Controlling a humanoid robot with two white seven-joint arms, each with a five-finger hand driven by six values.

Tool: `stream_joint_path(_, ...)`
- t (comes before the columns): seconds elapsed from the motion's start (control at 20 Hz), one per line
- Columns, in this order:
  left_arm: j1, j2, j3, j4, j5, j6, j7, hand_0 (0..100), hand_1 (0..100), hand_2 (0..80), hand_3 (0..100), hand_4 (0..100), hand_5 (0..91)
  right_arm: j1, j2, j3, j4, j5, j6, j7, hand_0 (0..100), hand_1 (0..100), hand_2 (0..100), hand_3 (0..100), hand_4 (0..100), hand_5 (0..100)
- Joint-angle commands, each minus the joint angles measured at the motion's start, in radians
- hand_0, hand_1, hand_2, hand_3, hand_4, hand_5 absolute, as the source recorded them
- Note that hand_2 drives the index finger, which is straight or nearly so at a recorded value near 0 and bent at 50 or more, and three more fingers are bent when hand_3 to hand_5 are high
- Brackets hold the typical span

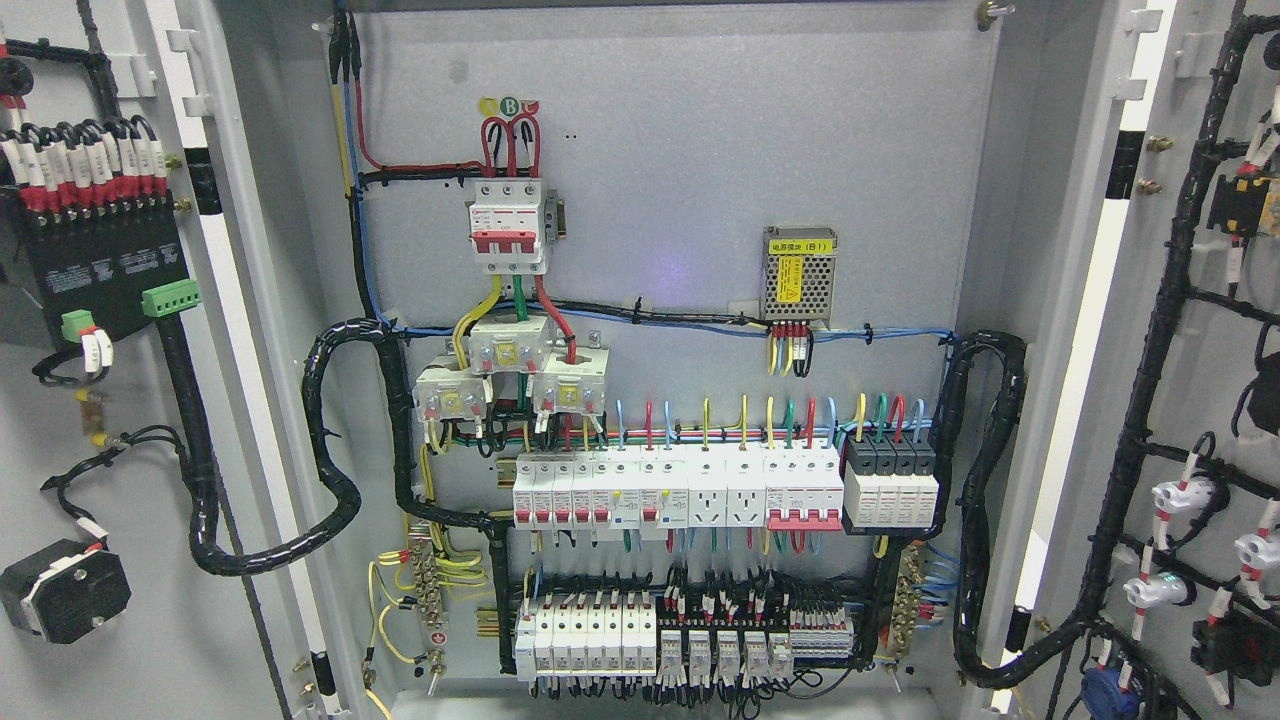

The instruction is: Open door with both hands

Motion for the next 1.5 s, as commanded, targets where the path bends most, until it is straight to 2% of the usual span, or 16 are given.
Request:
stream_joint_path(0.0, -0.052, 0.049, 0.037, 0.127, 0.022, -0.211, 0.001, 0, 0, 0.0, 0, 3, 0.0, -0.001, -0.008, -0.016, 0.033, -0.034, 0.002, 0.037, 0, 0, 0, 0, 0, 0)
stream_joint_path(0.25, -0.090, 0.049, 0.035, 0.174, 0.020, -0.191, 0.001, 0, 0, 0.0, 0, 3, 0.0, -0.002, -0.008, -0.039, 0.076, -0.037, 0.002, 0.068, 0, 0, 0, 0, 0, 0)
stream_joint_path(0.45, -0.119, 0.049, 0.037, 0.200, 0.020, -0.138, 0.001, 0, 0, 0.0, 0, 3, 0.0, -0.004, -0.011, -0.044, 0.088, -0.086, 0.004, 0.082, 0, 0, 0, 0, 0, 0)
stream_joint_path(0.55, -0.141, 0.052, 0.044, 0.216, 0.020, -0.112, 0.001, 0, 0, 0.0, 0, 3, 0.0, -0.004, -0.034, -0.046, 0.094, -0.113, 0.005, 0.085, 0, 0, 0, 0, 0, 0)
stream_joint_path(0.8, -0.208, 0.067, 0.044, 0.279, 0.016, 0.005, 0.001, 0, 0, 0.0, 0, 3, 0.0, -0.010, -0.048, -0.047, 0.111, -0.124, 0.005, 0.126, 0, 0, 0, 0, 0, 0)
stream_joint_path(1.05, -0.264, 0.067, 0.037, 0.329, 0.007, 0.097, -0.002, 0, 0, 0.0, 0, 3, 0.0, -0.019, -0.086, -0.046, 0.125, -0.152, 0.008, 0.157, 0, 0, 0, 0, 0, 0)
stream_joint_path(1.3, -0.300, 0.069, 0.032, 0.383, 0.003, 0.165, -0.002, 0, 0, 0.0, 0, 3, 0.0, -0.053, -0.089, -0.042, 0.162, -0.152, 0.010, 0.161, 0, 0, 0, 0, 0, 0)
stream_joint_path(1.45, -0.313, 0.069, 0.030, 0.398, -0.029, 0.189, -0.002, 0, 0, 0.0, 0, 3, 0.0, -0.055, -0.091, -0.044, 0.167, -0.152, 0.010, 0.163, 0, 0, 0, 0, 0, 0)
